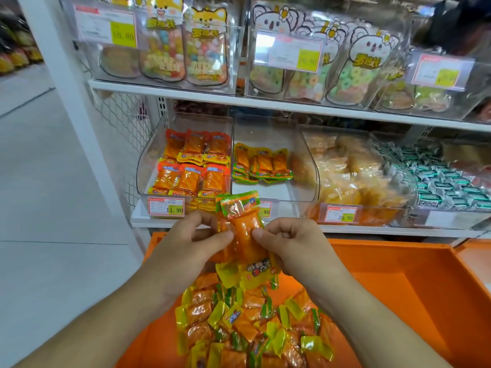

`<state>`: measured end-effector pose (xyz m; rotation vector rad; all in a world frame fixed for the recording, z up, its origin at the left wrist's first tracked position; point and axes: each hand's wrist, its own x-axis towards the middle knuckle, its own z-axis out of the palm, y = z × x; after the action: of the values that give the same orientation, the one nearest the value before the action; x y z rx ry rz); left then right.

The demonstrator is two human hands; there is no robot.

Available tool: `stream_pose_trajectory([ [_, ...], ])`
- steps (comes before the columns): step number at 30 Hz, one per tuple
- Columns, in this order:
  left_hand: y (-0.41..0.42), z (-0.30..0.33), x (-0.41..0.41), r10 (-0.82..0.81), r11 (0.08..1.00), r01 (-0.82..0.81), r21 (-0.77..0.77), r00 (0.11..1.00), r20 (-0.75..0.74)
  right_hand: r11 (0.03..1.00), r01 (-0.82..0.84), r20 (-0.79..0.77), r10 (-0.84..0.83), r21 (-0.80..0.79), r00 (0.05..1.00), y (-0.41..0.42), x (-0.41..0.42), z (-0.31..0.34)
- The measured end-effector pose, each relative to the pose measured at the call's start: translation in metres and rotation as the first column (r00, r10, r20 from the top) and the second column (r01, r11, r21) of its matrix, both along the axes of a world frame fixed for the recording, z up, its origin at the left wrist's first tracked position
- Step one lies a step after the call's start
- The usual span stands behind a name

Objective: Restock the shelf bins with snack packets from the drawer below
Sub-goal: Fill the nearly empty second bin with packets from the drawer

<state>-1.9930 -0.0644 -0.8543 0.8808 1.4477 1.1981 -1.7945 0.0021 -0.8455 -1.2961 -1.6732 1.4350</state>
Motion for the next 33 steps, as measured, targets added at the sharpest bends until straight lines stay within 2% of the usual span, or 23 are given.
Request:
stream_pose_trajectory([
  [4,-0.003,0.004,-0.001,-0.05,0.999,0.047,0.023,0.986,0.161,0.999,0.024,0.023,-0.025,0.028,0.999,-0.003,0.0,-0.003],
  [8,-0.006,0.008,-0.004,-0.126,0.992,0.117,0.049,0.904,0.409,0.997,0.042,0.017,-0.043,0.061,0.999,-0.01,0.001,0.0],
  [10,-0.009,0.006,-0.003,-0.125,0.992,0.113,0.052,0.89,0.439,0.997,0.038,0.014,-0.039,0.063,0.999,-0.013,0.002,-0.001],
  [16,-0.011,0.0,-0.005,-0.042,0.999,0.038,0.019,0.959,0.282,0.995,0.027,-0.026,-0.025,0.097,0.999,-0.018,0.004,-0.001],
  [21,-0.01,-0.002,-0.003,0.023,1.0,-0.024,0.001,0.985,0.173,0.999,-0.018,-0.115,0.012,-0.051,0.993,-0.02,0.004,-0.003],
  [26,-0.009,-0.005,0.0,0.064,0.998,-0.066,0.022,0.994,0.093,0.998,-0.033,-0.116,0.026,-0.056,0.993,-0.019,0.002,-0.005],
  [33,-0.001,-0.005,-0.015,0.127,0.992,-0.127,-0.014,0.979,0.159,0.991,0.005,-0.187,-0.03,-0.133,0.982,-0.011,0.004,-0.006],
])
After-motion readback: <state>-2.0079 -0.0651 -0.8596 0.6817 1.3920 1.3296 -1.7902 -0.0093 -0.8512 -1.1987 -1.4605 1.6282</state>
